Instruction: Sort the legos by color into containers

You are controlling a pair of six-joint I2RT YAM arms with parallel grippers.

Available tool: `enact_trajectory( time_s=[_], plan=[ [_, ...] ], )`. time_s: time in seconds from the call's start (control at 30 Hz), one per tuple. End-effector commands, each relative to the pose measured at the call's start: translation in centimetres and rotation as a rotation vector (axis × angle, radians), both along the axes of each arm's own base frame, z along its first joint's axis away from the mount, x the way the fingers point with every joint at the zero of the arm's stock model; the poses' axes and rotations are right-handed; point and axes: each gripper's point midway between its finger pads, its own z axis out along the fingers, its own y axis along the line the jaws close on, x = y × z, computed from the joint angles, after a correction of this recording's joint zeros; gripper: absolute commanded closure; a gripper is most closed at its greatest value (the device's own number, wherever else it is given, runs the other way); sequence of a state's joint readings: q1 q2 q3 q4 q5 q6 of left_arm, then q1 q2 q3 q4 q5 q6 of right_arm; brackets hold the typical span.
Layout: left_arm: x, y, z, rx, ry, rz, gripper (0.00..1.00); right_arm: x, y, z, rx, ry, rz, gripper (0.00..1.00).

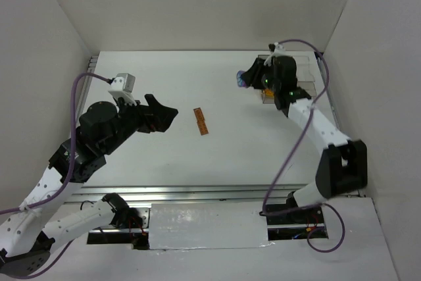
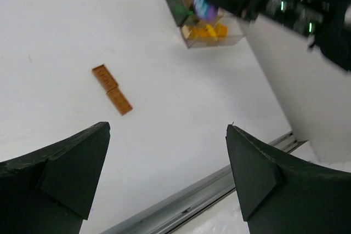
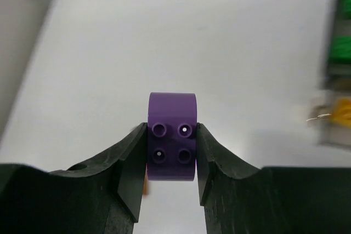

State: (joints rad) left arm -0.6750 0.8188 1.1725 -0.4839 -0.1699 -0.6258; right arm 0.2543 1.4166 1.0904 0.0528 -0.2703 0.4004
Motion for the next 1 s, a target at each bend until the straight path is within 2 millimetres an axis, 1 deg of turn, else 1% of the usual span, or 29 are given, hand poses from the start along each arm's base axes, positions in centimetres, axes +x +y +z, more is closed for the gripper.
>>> enact_trajectory(
  time_s=[0.0,0.03,0.07,0.1,0.13,0.17,0.2,0.23,0.27,0.3,0.33,0.37,0.4,0.43,0.5,0.53,0.57,0.6,0.63,0.67,0.73,0.77,0.8,0.87,0.97],
  plan=[
    [0.0,0.9,-3.0,0.127,0.023,0.0,0.0,7.3,-10.7,-3.9,-0.348,0.126,-0.399,1.0],
    [-0.1,0.8,-3.7,0.143,0.031,-0.017,0.0,9.6,-12.3,-0.9,-0.369,0.072,-0.442,1.0],
    [-0.1,0.6,-4.9,0.171,0.042,-0.035,0.0,11.2,-13.3,-3.6,-0.414,0.132,-0.464,1.0],
    [-0.3,0.4,-5.5,0.179,0.053,-0.057,0.0,12.2,-14.7,-3.5,-0.449,0.137,-0.526,1.0],
    [-0.2,0.2,-7.0,0.207,0.077,-0.069,0.01,14.3,-15.9,-4.0,-0.472,0.134,-0.548,1.0],
    [-0.2,0.1,-7.7,0.216,0.084,-0.075,0.0,14.9,-17.1,-4.5,-0.5,0.154,-0.59,1.0],
    [0.0,0.1,-8.5,0.225,0.103,-0.071,0.01,16.4,-17.9,-2.8,-0.497,0.122,-0.626,1.0],
    [0.1,0.1,-9.2,0.223,0.129,-0.056,0.0,17.4,-19.1,-5.1,-0.52,0.163,-0.641,1.0],
    [0.2,0.1,-9.6,0.229,0.146,-0.053,0.0,17.8,-19.6,-5.4,-0.535,0.173,-0.642,1.0],
    [0.2,-0.2,-9.9,0.225,0.154,-0.067,0.0,18.7,-20.4,-4.4,-0.554,0.148,-0.666,1.0],
    [0.3,-0.5,-10.4,0.226,0.171,-0.076,0.0,19.2,-21.0,-6.0,-0.575,0.175,-0.663,1.0],
    [0.4,-0.8,-10.7,0.224,0.18,-0.088,0.01,19.6,-21.1,-6.1,-0.585,0.174,-0.655,1.0],
    [0.3,-1.4,-11.3,0.22,0.199,-0.116,0.0,20.2,-21.2,-5.4,-0.593,0.152,-0.653,1.0],
    [0.4,-1.5,-11.6,0.218,0.208,-0.121,0.0,20.6,-21.6,-6.5,-0.612,0.164,-0.657,1.0],
    [0.5,-1.9,-12.2,0.219,0.227,-0.131,0.0,21.2,-22.3,-6.1,-0.637,0.147,-0.683,1.0],
    [0.5,-2.2,-12.8,0.219,0.247,-0.141,0.0,21.4,-22.7,-6.6,-0.65,0.15,-0.689,1.0],
    [0.5,-2.3,-13.0,0.218,0.253,-0.144,0.01,21.6,-22.9,-6.7,-0.664,0.149,-0.691,1.0],
    [0.6,-2.3,-13.2,0.219,0.26,-0.142,0.01,21.8,-23.6,-6.3,-0.681,0.14,-0.697,1.0],
    [0.7,-2.3,-13.5,0.222,0.267,-0.14,0.0,21.9,-23.8,-6.7,-0.69,0.143,-0.692,1.0],
    [0.7,-2.4,-13.6,0.224,0.27,-0.142,0.0,22.0,-24.0,-6.6,-0.699,0.137,-0.688,0.98],
    [0.6,-2.6,-13.6,0.215,0.271,-0.155,0.0,22.3,-23.4,-7.0,-0.698,0.134,-0.655,0.91],
    [0.5,-2.6,-13.6,0.214,0.269,-0.159,0.0,22.1,-25.5,-7.2,-0.701,0.147,-0.677,0.89],
    [0.5,-2.6,-13.5,0.211,0.267,-0.162,0.01,22.1,-25.7,-7.3,-0.698,0.15,-0.671,0.89],
    [0.4,-2.8,-13.4,0.203,0.261,-0.17,0.0,22.1,-25.5,-7.9,-0.684,0.152,-0.644,0.88],
    [0.3,-2.8,-13.4,0.2,0.259,-0.176,0.0,22.3,-25.3,-8.2,-0.674,0.152,-0.626,0.83]
  ],
)
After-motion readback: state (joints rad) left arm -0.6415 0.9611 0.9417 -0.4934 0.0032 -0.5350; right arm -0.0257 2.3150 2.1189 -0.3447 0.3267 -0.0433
